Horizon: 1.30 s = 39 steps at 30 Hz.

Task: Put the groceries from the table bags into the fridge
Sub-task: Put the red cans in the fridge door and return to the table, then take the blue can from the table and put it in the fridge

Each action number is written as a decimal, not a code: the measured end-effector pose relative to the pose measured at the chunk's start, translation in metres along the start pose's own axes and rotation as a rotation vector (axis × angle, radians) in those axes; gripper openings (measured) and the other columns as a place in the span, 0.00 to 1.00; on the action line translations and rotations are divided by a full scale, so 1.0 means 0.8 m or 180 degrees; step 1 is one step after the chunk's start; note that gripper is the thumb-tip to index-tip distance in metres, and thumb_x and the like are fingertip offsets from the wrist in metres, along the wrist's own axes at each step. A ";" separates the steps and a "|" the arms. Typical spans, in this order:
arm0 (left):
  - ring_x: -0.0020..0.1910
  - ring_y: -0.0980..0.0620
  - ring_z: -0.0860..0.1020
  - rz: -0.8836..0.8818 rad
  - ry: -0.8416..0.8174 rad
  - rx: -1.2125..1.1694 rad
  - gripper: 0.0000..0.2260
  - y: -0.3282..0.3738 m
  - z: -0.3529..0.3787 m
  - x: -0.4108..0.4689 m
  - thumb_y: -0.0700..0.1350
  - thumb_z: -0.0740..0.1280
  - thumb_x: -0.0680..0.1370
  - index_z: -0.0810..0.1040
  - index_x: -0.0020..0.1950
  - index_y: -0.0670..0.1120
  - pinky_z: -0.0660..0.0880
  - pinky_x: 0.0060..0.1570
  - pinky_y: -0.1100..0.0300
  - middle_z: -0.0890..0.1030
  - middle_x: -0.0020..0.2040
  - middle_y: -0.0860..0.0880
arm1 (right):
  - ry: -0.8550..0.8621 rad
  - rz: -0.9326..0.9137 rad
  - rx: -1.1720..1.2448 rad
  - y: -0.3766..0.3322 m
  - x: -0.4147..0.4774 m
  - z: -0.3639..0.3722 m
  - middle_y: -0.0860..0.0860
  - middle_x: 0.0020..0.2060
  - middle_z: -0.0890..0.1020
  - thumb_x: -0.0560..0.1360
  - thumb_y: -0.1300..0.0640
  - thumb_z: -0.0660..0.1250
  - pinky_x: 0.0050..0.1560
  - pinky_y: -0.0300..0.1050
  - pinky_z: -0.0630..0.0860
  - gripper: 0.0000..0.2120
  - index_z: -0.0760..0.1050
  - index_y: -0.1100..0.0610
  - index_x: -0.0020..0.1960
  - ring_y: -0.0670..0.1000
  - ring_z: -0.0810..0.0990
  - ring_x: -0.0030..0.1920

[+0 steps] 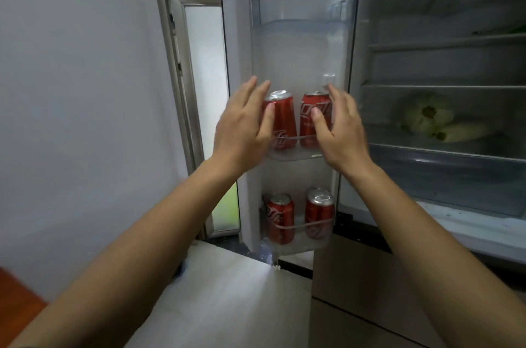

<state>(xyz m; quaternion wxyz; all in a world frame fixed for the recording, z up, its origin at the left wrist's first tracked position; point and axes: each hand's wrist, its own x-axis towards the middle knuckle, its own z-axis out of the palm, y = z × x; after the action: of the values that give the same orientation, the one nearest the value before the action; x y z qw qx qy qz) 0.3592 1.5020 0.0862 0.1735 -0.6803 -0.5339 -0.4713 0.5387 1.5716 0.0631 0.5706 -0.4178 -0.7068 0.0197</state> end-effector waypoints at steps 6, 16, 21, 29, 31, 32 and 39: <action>0.79 0.47 0.57 -0.0557 0.0243 0.0598 0.25 -0.065 -0.041 -0.155 0.55 0.55 0.82 0.64 0.78 0.47 0.56 0.76 0.51 0.61 0.79 0.44 | 0.0599 -0.0430 0.0154 -0.012 -0.117 0.072 0.61 0.76 0.62 0.81 0.48 0.62 0.75 0.56 0.62 0.27 0.64 0.57 0.76 0.59 0.62 0.76; 0.79 0.44 0.55 -0.2130 -0.0618 0.2156 0.27 -0.194 -0.231 -0.431 0.58 0.53 0.82 0.63 0.78 0.47 0.51 0.76 0.46 0.59 0.80 0.43 | -0.1424 -0.0670 0.0416 -0.147 -0.343 0.288 0.61 0.79 0.56 0.80 0.44 0.62 0.77 0.62 0.53 0.32 0.59 0.56 0.78 0.60 0.52 0.80; 0.79 0.41 0.56 -0.2525 -0.0198 0.2573 0.28 -0.246 -0.404 -0.508 0.58 0.53 0.82 0.63 0.78 0.46 0.58 0.75 0.40 0.59 0.80 0.42 | -0.1854 -0.1047 0.0529 -0.299 -0.406 0.364 0.61 0.79 0.56 0.80 0.43 0.62 0.76 0.63 0.56 0.33 0.57 0.56 0.79 0.61 0.54 0.79; 0.80 0.46 0.50 -0.3256 0.0033 0.2754 0.30 -0.311 -0.641 -0.681 0.61 0.48 0.82 0.57 0.81 0.48 0.52 0.77 0.44 0.53 0.82 0.45 | -0.2363 -0.1500 0.0933 -0.583 -0.575 0.469 0.57 0.80 0.55 0.81 0.41 0.59 0.76 0.58 0.55 0.31 0.56 0.52 0.79 0.58 0.54 0.80; 0.80 0.46 0.51 -0.3379 0.0033 0.2748 0.30 -0.330 -0.688 -0.714 0.62 0.47 0.82 0.57 0.80 0.48 0.53 0.77 0.43 0.54 0.81 0.45 | -0.2592 -0.1664 0.1019 -0.641 -0.615 0.484 0.55 0.79 0.57 0.81 0.41 0.59 0.76 0.57 0.57 0.30 0.58 0.51 0.78 0.57 0.55 0.79; 0.80 0.46 0.51 -0.3434 0.0045 0.2751 0.30 -0.339 -0.710 -0.729 0.62 0.47 0.82 0.58 0.80 0.48 0.54 0.77 0.42 0.55 0.81 0.45 | -0.2666 -0.1714 0.1062 -0.662 -0.634 0.491 0.55 0.79 0.59 0.80 0.41 0.58 0.75 0.58 0.60 0.29 0.60 0.51 0.78 0.58 0.58 0.78; 0.79 0.45 0.54 -0.3852 0.0453 0.2853 0.29 -0.422 -0.835 -0.800 0.61 0.47 0.82 0.58 0.79 0.48 0.55 0.76 0.45 0.58 0.80 0.45 | -0.3085 -0.2016 0.1176 -0.775 -0.724 0.582 0.56 0.75 0.67 0.80 0.44 0.62 0.71 0.58 0.69 0.27 0.66 0.54 0.75 0.57 0.64 0.76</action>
<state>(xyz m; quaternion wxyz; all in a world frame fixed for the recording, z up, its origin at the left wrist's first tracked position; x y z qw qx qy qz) -0.2367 0.7727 -0.2017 0.1785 -0.1007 -0.9423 -0.2649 -0.1966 1.0224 -0.2435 0.2251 -0.0246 -0.9609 0.1593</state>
